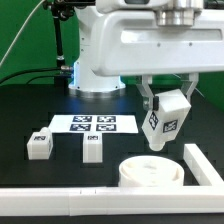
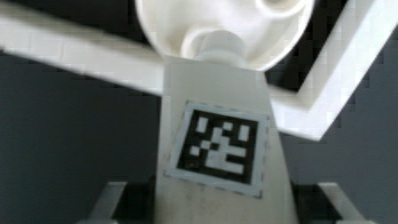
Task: Assemble stool
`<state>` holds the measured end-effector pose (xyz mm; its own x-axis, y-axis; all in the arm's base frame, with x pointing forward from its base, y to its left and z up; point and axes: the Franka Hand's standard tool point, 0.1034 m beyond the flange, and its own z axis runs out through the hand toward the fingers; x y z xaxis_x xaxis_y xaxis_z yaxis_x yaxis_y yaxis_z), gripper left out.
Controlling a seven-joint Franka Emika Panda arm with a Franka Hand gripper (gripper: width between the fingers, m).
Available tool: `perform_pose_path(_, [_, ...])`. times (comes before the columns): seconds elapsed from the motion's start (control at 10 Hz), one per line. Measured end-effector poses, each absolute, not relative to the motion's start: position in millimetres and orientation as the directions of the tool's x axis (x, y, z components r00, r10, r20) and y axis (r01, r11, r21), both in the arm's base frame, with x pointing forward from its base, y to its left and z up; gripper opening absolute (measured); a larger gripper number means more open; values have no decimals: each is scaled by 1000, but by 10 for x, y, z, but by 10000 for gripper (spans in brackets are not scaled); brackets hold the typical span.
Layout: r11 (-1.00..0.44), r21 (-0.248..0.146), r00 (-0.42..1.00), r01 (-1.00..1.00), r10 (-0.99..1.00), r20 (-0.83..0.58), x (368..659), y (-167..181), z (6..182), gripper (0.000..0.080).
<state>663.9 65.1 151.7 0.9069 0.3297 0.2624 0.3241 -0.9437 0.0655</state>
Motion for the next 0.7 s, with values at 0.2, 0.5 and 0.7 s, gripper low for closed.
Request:
perform_pose_path(0.2, [-934,108,846,341,355,397,6635,622,1472,325])
perform_pose_path(0.5, [-926,152,785,344,373,495,6657,588,1450,325])
perform_pose_path(0.7, [-912,201,737,357,407,540,6591,647,1345,325])
